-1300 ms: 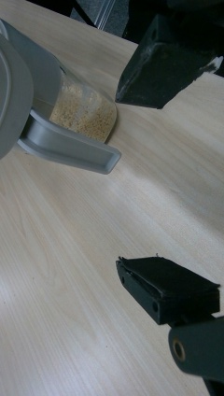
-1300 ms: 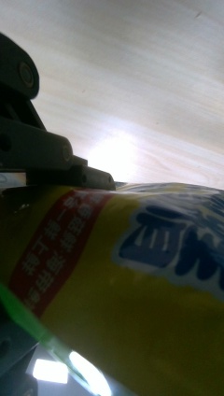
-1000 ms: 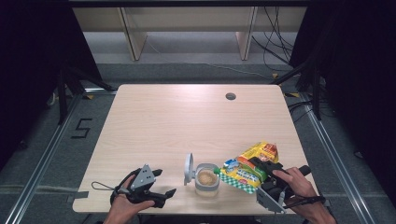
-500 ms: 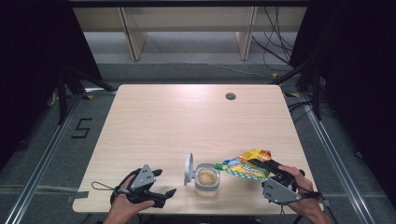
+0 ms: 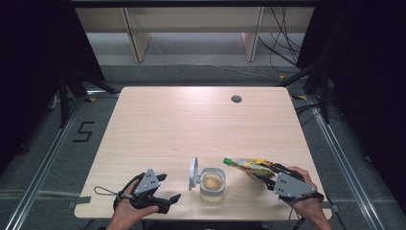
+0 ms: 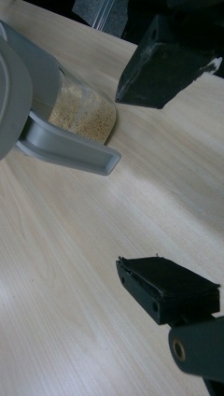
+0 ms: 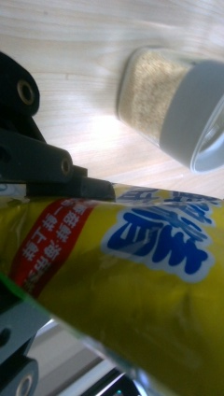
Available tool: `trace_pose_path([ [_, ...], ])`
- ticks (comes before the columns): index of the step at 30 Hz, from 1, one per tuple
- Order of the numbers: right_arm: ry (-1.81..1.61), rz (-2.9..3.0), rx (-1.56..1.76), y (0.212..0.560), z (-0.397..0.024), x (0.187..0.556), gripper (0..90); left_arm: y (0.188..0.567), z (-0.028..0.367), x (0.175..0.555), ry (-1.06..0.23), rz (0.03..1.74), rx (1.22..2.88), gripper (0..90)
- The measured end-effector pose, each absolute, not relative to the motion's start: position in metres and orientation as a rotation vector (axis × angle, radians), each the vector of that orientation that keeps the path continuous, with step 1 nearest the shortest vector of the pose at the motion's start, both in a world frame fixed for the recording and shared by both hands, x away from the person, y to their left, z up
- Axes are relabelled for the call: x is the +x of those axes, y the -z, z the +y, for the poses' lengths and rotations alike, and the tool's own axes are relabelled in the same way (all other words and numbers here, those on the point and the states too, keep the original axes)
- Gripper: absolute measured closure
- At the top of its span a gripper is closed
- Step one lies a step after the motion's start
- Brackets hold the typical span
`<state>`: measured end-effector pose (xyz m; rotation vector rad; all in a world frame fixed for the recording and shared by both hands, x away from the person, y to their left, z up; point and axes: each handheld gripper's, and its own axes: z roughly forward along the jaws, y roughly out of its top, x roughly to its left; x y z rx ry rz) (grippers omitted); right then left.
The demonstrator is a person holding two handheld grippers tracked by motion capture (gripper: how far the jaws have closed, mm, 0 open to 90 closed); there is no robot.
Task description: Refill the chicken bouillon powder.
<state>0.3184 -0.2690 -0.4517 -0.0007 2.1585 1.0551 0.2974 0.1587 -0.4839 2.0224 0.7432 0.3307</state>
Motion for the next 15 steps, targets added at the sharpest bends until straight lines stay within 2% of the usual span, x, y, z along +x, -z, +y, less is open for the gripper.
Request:
trace_pose_path([
  [15, -1.259, 2.120, 0.268, 0.462, -0.283, 0.336, 76.0, 0.483, 0.159, 0.297, -0.328, 0.748, 2.027, 16.0],
])
